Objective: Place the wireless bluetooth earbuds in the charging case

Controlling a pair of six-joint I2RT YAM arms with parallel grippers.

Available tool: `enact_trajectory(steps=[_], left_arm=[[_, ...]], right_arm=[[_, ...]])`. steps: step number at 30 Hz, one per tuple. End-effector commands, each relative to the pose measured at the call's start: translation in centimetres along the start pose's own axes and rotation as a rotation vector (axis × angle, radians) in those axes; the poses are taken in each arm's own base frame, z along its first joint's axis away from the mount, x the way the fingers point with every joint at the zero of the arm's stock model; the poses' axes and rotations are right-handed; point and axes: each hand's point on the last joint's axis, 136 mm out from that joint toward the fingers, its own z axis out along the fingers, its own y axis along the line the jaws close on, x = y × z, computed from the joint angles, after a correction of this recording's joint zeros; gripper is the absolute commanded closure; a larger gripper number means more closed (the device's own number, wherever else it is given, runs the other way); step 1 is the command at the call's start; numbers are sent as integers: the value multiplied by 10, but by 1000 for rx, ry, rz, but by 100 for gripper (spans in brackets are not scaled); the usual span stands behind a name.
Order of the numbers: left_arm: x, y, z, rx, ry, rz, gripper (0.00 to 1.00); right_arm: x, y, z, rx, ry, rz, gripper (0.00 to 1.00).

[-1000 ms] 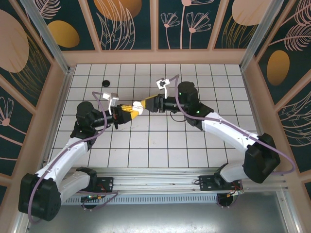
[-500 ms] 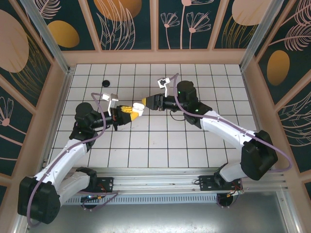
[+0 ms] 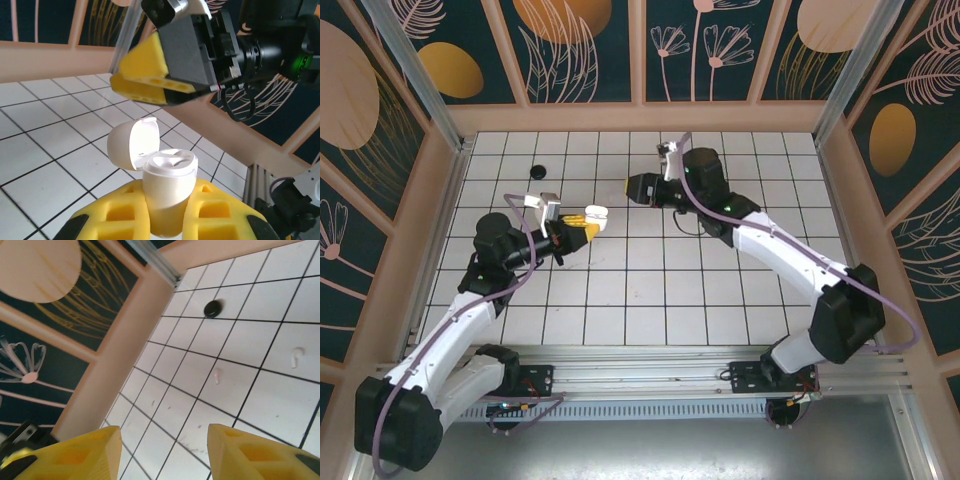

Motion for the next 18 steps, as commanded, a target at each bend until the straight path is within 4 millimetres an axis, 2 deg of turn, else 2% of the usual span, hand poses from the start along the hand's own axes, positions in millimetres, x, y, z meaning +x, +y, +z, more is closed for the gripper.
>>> enact_trajectory(steps=[1, 5, 9, 15, 18], left_arm=[[-17, 3, -8, -90, -29, 65, 100], [-23, 4, -21, -178, -39, 111, 100], [-30, 1, -36, -251, -56, 158, 100], [-37, -10, -56, -304, -88, 200, 100], [-39, -15, -62, -307, -101, 202, 100]], right_arm=[[5, -33, 29, 115, 41, 12, 53], [10, -57, 74, 161, 93, 29, 57], [18, -71, 129, 233, 145, -20, 58], [39, -65, 209, 276, 222, -140, 58], [46, -57, 240, 272, 233, -196, 57]])
